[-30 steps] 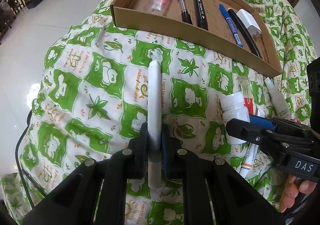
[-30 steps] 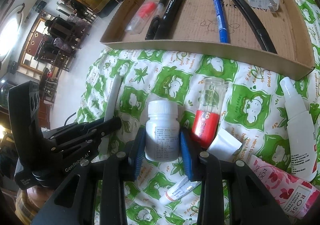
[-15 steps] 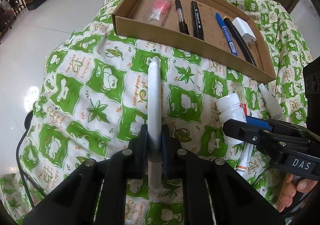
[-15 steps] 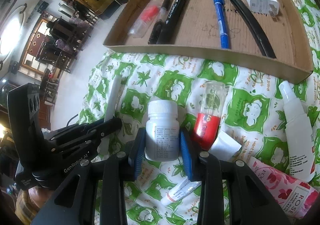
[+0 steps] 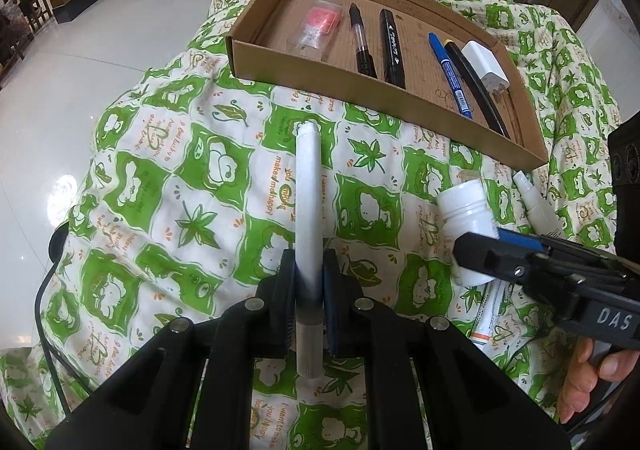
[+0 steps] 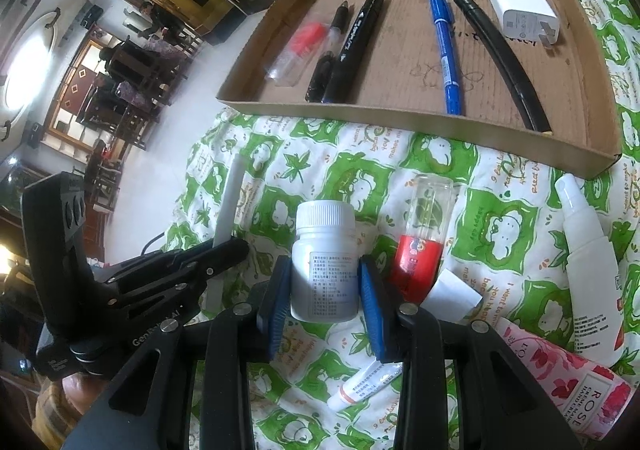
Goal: Organize rigid objects
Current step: 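Lift the white stick and pill bottle off the cloth toward the tray, then lower the white stick and pill bottle into the tray and open both grippers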
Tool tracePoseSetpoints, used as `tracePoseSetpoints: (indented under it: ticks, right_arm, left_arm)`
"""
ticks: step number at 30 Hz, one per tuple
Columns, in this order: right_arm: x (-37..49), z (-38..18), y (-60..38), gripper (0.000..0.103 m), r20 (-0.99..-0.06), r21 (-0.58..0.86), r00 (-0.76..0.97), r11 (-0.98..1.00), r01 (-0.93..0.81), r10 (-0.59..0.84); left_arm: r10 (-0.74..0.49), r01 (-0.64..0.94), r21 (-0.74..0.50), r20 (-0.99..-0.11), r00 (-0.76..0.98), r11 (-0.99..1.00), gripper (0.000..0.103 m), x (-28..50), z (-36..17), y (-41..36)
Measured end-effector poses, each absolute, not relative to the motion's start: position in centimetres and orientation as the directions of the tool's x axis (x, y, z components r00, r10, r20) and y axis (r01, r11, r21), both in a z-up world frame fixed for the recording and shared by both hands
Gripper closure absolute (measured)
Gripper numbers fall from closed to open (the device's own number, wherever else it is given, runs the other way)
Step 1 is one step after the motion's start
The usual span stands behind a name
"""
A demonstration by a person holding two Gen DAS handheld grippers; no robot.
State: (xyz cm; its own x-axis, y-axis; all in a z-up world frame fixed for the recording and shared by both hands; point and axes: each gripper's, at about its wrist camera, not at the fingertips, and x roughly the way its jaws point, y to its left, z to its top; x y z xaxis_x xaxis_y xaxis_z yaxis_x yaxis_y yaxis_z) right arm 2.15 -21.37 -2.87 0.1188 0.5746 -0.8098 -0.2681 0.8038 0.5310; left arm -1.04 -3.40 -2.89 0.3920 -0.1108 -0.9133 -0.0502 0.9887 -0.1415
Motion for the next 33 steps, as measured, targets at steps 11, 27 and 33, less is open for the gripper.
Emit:
tracePoseSetpoints:
  ticks: [11,27,33]
  right_arm:
    - [2.9,-0.5,-24.0,0.073,-0.763,0.574,0.185,0.781,-0.245,0.619]
    - [5.1,1.0,-29.4,0.073,-0.772,0.532,0.333,0.837,-0.128,0.541]
    - [6.0,1.7,-31.3,0.073,-0.779,0.499,0.376,0.859,-0.114,0.502]
  left_arm:
    - [-0.113,-0.056,-0.147,-0.910,0.398,0.988,0.093,-1.1,-2.8,-3.5]
    - [-0.179,0.013,-0.194,-0.877,0.445,0.981,0.093,0.1,0.3,-4.7]
    - [-0.217,0.065,-0.211,-0.862,0.459,0.975,0.093,1.8,2.1,-6.9]
